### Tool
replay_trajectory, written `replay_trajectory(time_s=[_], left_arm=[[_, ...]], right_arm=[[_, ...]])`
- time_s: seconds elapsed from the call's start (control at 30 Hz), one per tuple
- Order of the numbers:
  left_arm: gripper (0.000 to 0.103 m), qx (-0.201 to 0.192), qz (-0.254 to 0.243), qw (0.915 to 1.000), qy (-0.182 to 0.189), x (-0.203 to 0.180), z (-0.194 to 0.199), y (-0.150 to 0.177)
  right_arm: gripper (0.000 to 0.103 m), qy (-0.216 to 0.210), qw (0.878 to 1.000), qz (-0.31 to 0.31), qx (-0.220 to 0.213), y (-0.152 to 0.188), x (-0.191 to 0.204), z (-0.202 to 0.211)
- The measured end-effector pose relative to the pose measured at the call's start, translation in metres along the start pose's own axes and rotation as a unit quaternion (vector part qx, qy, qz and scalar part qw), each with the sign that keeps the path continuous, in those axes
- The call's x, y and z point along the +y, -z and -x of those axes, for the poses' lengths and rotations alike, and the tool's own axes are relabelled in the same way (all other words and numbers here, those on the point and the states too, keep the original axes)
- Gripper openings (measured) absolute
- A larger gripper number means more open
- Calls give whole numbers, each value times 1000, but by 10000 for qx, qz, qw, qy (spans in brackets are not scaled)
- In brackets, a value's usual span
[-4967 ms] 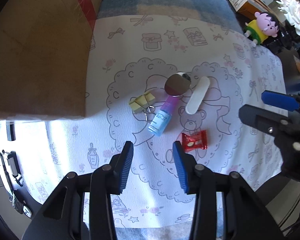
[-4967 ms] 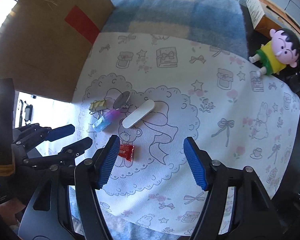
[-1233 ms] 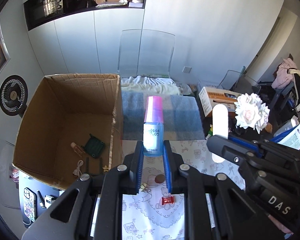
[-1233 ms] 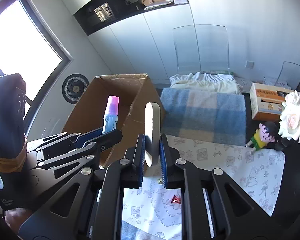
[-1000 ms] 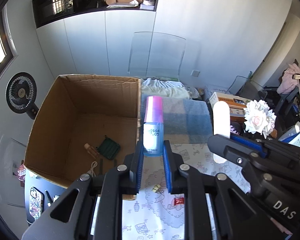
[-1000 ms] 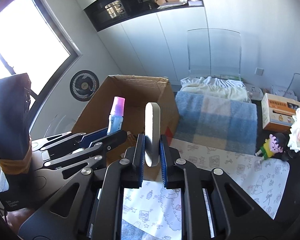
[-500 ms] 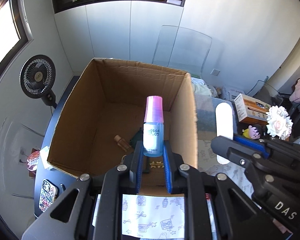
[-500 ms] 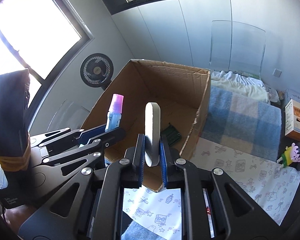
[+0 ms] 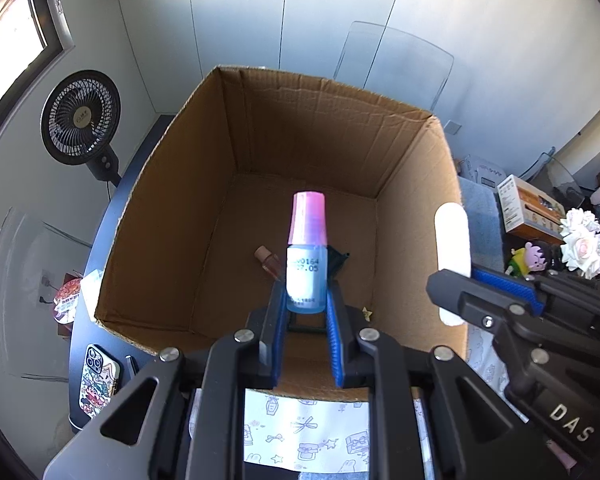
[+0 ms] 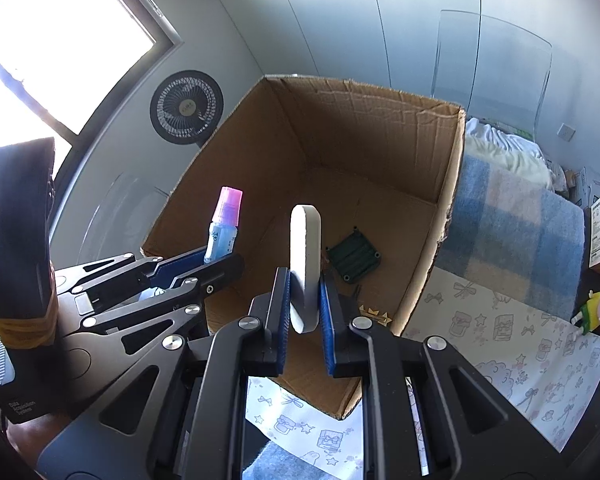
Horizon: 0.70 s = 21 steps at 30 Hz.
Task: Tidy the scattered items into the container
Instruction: 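Lift and carry the spray bottle and nail file with both grippers over the box, then open both grippers to drop the spray bottle and nail file into the box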
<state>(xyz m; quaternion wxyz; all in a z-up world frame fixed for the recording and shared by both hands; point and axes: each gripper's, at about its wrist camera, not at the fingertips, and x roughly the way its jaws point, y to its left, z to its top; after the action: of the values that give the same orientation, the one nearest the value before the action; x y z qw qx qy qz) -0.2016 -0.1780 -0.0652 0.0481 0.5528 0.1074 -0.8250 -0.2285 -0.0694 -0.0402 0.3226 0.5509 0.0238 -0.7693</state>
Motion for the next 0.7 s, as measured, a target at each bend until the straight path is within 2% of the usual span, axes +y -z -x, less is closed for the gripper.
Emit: replay_trajectory(time_s=[0.33, 0.7], left_arm=[[18, 273, -53, 9996, -42, 7, -30, 2], [19, 415, -126, 9991, -23, 4, -44, 2]], right_arm=[[12, 229, 9990, 45, 381, 3, -1, -36], [9, 275, 9986, 56, 458, 0, -2, -47]])
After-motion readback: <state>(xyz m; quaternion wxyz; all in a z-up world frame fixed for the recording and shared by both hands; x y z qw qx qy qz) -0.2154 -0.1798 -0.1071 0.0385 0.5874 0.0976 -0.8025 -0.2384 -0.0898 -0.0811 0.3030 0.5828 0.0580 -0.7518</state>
